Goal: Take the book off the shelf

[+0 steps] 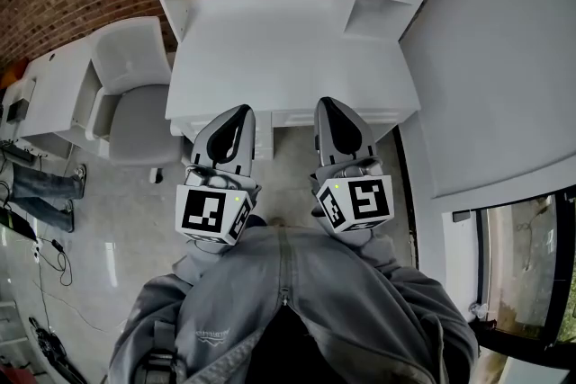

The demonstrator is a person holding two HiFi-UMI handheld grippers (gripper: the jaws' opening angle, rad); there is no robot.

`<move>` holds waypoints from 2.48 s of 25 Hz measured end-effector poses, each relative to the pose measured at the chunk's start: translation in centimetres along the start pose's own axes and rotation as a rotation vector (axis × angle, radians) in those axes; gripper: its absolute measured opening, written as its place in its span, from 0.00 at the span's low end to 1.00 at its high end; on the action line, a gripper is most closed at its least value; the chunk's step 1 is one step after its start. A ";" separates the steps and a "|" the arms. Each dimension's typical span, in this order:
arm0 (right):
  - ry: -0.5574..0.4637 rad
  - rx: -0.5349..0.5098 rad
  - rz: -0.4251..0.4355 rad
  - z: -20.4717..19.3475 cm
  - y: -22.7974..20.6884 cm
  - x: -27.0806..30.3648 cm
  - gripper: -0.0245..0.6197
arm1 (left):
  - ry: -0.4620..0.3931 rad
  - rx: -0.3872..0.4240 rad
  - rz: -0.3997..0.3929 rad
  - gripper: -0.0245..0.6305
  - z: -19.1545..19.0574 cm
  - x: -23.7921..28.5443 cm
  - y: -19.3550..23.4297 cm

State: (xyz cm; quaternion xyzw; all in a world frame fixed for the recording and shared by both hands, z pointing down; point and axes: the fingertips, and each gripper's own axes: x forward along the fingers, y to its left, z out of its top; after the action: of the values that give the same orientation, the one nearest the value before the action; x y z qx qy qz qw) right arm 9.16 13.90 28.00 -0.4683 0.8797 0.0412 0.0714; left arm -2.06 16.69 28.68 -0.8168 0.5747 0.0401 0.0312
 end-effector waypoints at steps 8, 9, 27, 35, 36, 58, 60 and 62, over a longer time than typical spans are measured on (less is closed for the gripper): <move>0.010 0.016 0.003 -0.5 -0.3 0.5 0.08 | 0.012 -0.002 0.013 0.05 -0.3 0.3 0.5; 0.011 0.016 0.004 -0.6 -0.1 0.6 0.08 | 0.012 -0.004 0.014 0.05 -0.4 0.3 0.8; 0.023 -0.003 -0.039 -2.2 -3.9 6.6 0.08 | 0.010 -0.028 -0.027 0.05 -1.9 8.0 4.5; 0.030 0.020 -0.023 -4.0 -6.3 13.5 0.08 | 0.025 -0.020 -0.030 0.05 -2.8 14.1 8.1; 0.030 0.025 -0.020 -4.2 -6.6 14.5 0.08 | 0.027 -0.021 -0.032 0.05 -2.9 14.9 8.6; 0.016 -0.035 -0.052 -4.6 -10.8 31.0 0.08 | -0.018 -0.019 -0.152 0.05 -2.5 29.6 17.7; 0.019 -0.047 -0.059 -4.7 -10.9 31.8 0.08 | -0.018 -0.019 -0.164 0.05 -2.6 30.4 18.2; 0.030 -0.063 -0.066 -4.9 -10.9 32.3 0.08 | -0.012 -0.026 -0.173 0.05 -2.9 31.0 18.5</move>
State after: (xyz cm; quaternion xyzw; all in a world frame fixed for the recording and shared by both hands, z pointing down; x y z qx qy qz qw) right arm 0.01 -19.29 27.44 -0.4995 0.8631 0.0594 0.0449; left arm -9.00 -18.85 28.31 -0.8635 0.5011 0.0494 0.0275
